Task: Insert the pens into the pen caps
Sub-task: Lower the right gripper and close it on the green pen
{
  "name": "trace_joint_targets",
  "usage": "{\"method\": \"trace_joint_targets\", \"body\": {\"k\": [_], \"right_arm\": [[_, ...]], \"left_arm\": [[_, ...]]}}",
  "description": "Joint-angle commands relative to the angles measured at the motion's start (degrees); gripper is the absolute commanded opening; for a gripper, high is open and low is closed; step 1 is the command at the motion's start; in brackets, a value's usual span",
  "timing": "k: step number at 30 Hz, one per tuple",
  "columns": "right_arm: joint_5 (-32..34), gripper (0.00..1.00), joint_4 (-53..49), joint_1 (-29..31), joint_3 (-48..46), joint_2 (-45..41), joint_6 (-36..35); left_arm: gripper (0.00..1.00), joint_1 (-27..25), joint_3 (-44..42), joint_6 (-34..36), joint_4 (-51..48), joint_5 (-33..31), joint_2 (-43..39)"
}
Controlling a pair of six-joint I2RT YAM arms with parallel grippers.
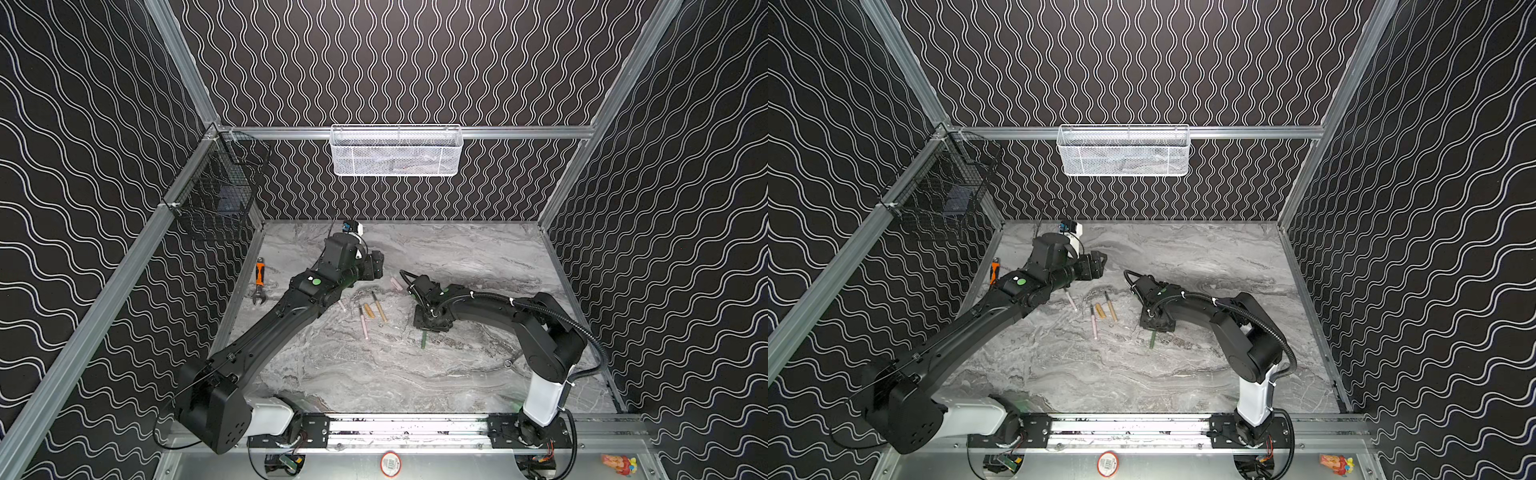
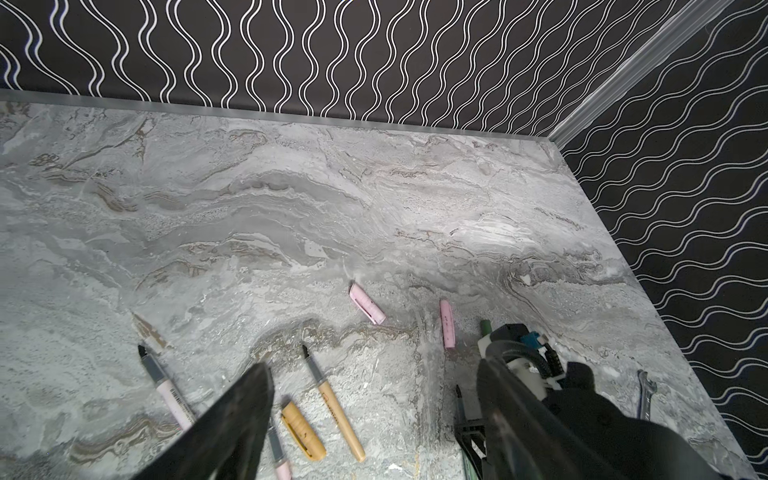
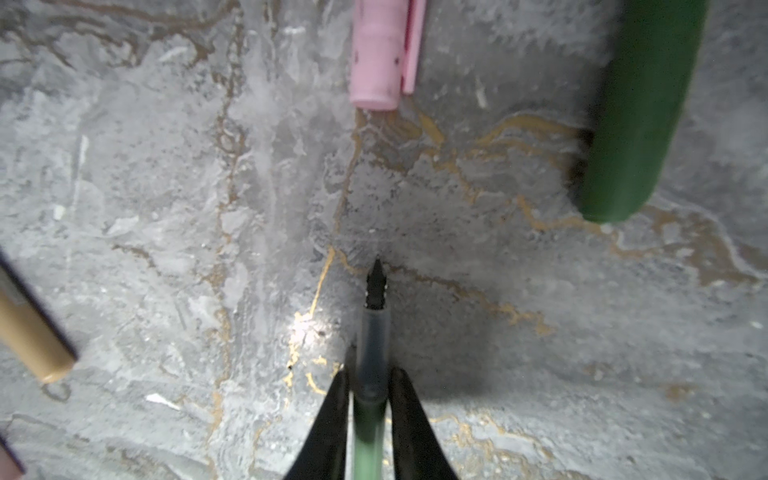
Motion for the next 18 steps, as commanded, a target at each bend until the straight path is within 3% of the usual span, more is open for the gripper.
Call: {"method": "trace_joint_targets", "body": {"k": [1,10,18], "right_arm": [[-0.17,0.21,-2.37,-0.01,-0.83,1.24,0.23],[0.41,0.13,-0.67,0.0,-2.85,0.02,0.57],[3.29,0.1,4.75,-0.09,-6.25,-8.04,-0.45]], "left_arm": [[0.81,-0.02,0.22,1.06,0.92,-0.89,-0.15],[0.82,0.0,0.64,1.68,0.35,-1.53,-0.24],[0.83,0.03,-1.08,2.98,4.02,1.84,-1.11]]}}
